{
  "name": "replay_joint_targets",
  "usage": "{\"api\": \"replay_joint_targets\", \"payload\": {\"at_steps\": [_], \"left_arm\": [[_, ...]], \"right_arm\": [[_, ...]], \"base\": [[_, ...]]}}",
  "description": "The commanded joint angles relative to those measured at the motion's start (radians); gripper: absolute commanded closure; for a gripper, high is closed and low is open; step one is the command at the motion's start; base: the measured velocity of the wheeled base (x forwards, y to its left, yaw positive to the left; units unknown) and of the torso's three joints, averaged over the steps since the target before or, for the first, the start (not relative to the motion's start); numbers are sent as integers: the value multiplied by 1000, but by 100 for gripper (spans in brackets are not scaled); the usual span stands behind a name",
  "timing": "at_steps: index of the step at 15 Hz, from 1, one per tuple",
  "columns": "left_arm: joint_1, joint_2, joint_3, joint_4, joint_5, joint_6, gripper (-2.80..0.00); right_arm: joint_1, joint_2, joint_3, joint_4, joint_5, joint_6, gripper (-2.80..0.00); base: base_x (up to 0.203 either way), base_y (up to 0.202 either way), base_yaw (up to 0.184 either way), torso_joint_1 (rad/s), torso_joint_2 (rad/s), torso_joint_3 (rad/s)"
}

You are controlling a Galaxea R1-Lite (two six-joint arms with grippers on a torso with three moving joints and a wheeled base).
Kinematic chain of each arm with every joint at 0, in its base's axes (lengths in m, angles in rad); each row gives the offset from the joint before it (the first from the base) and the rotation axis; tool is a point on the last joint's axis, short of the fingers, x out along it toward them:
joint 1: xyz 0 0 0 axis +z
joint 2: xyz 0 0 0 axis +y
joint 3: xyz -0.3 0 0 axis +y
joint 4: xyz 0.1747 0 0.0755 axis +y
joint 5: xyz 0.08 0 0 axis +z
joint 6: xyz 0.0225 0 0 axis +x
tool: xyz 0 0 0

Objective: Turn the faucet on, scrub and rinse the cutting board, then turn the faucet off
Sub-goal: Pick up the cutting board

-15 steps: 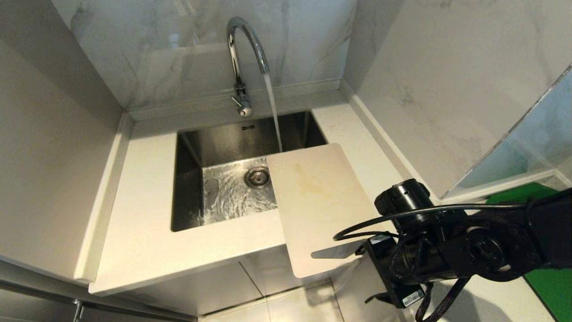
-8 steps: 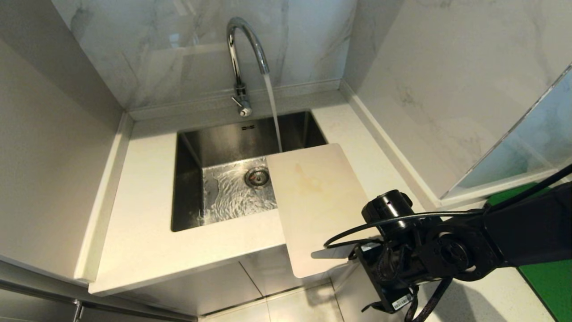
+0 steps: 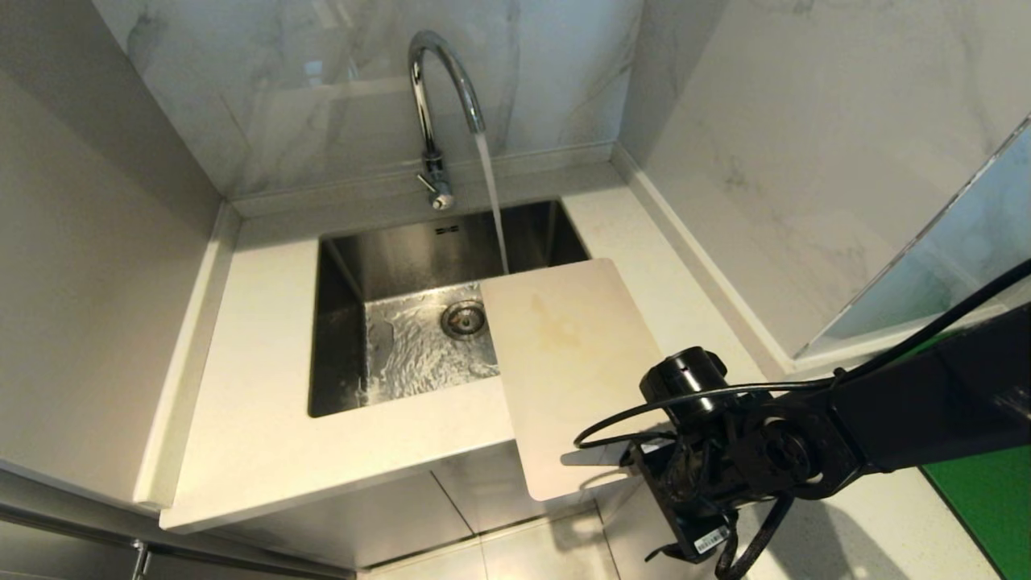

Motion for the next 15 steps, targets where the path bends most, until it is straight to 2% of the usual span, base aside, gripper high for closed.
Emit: {"api": "replay_joint_targets", "payload": {"at_steps": [1,11,13,15], "left_arm": [[0,2,2,0,0,0,0],[0,2,2,-2,0,0,0],[0,2,2,0,0,0,0],[0,2,2,0,0,0,0]], "right_arm": [[-2,35,-27,1,-2,9,-280],[-20,104,-72,-10,-26,-9,-280],[-21,123,-72,-20,-79,-50,-280],[-27,138,-72,-36,-98,-86,-280]], "base": [[0,0,0,0,0,0],[0,0,0,0,0,0],[0,0,0,0,0,0],[0,0,0,0,0,0]]}}
